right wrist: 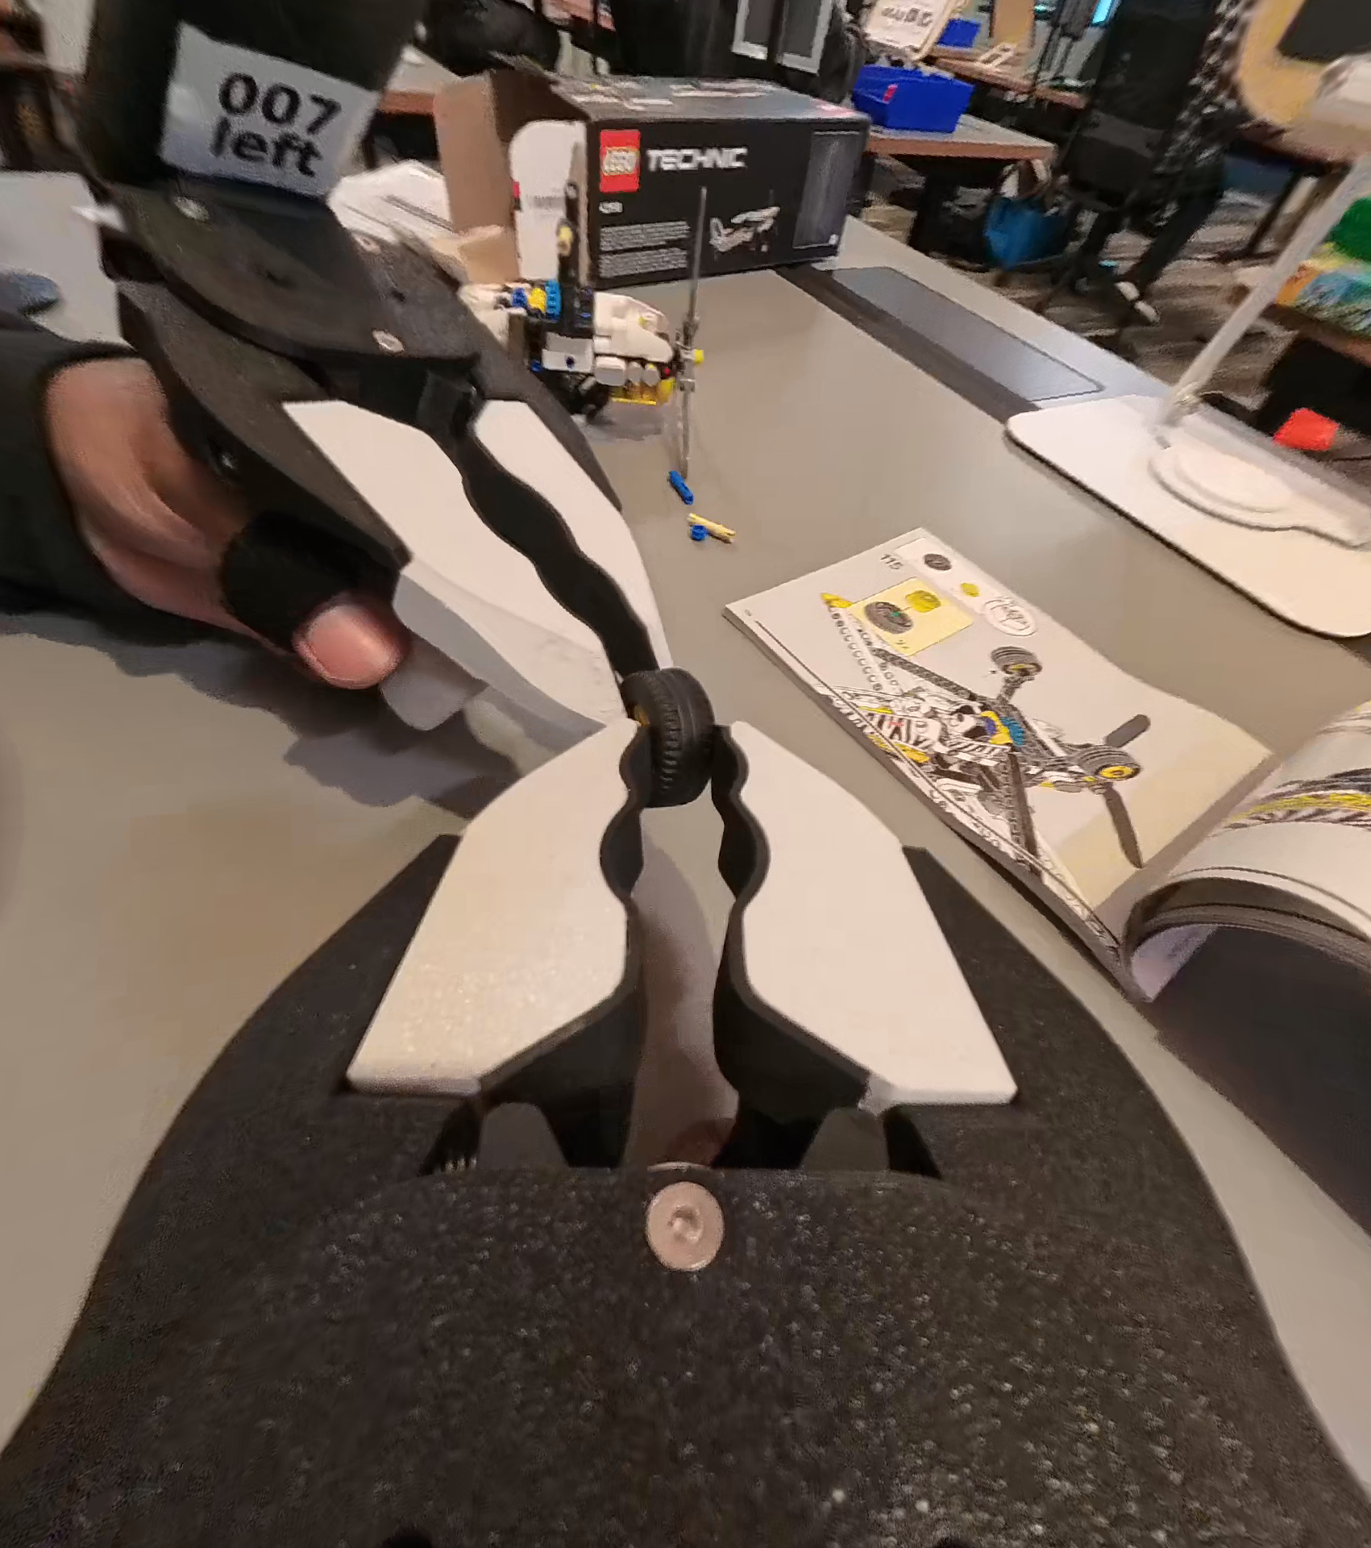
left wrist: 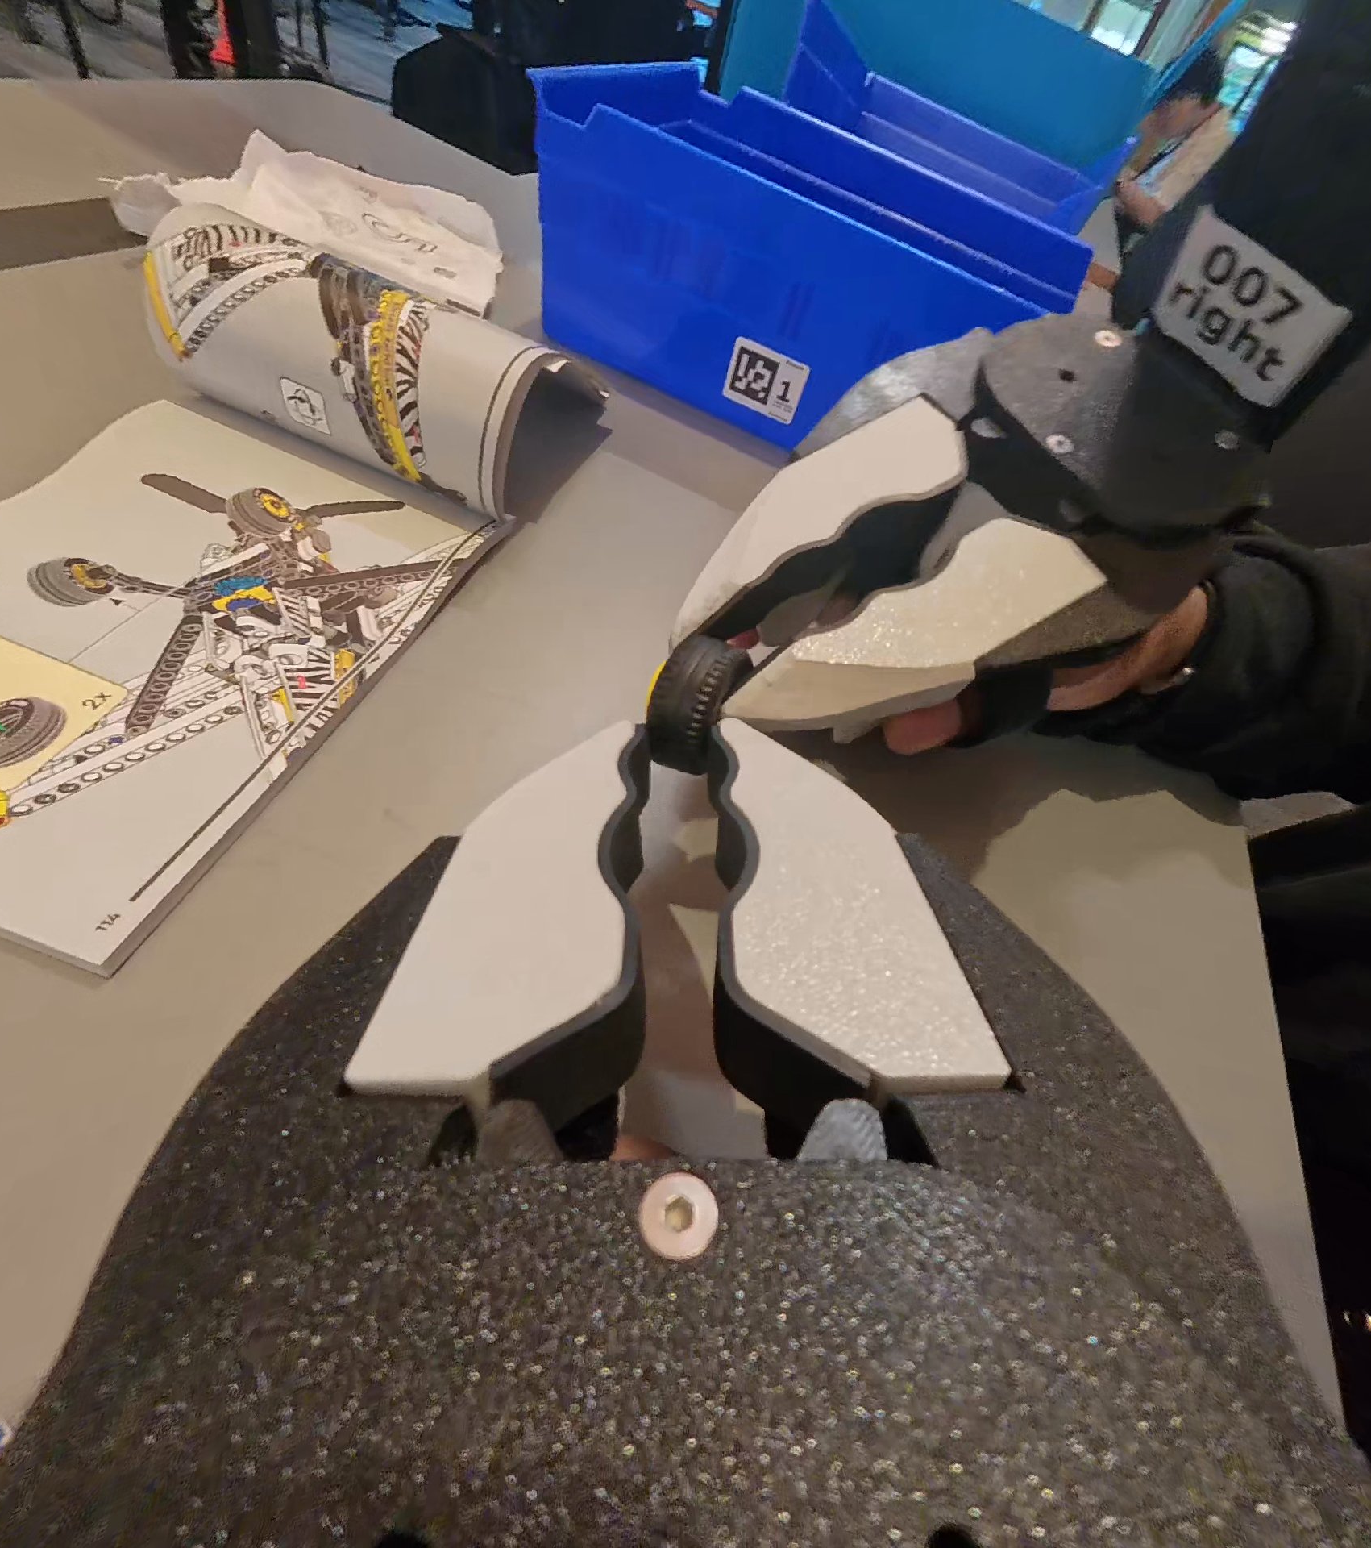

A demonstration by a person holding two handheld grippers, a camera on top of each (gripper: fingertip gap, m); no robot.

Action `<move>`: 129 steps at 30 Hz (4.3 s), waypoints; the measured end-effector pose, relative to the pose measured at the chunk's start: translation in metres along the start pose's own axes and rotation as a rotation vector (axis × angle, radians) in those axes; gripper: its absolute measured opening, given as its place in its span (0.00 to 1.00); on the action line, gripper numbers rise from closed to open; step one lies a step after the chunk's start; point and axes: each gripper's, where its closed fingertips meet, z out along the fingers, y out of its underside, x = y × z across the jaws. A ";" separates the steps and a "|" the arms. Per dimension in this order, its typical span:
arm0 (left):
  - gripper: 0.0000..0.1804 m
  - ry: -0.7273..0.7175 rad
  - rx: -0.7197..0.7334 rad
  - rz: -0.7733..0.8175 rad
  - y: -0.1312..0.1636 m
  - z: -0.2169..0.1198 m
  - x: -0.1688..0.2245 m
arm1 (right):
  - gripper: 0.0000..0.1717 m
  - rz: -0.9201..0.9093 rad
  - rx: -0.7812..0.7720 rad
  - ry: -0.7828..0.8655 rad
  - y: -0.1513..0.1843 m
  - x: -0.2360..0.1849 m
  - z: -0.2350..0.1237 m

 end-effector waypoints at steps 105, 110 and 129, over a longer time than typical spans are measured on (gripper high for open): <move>0.06 -0.425 -0.148 0.551 0.018 0.006 -0.013 | 0.08 -0.054 -0.244 0.227 0.028 0.006 0.013; 0.06 -0.430 -0.155 0.570 0.018 0.006 -0.013 | 0.08 -0.059 -0.250 0.232 0.029 0.006 0.013; 0.13 -0.251 0.004 0.459 -0.001 -0.001 -0.010 | 0.08 -0.008 -0.083 0.195 0.008 0.012 0.001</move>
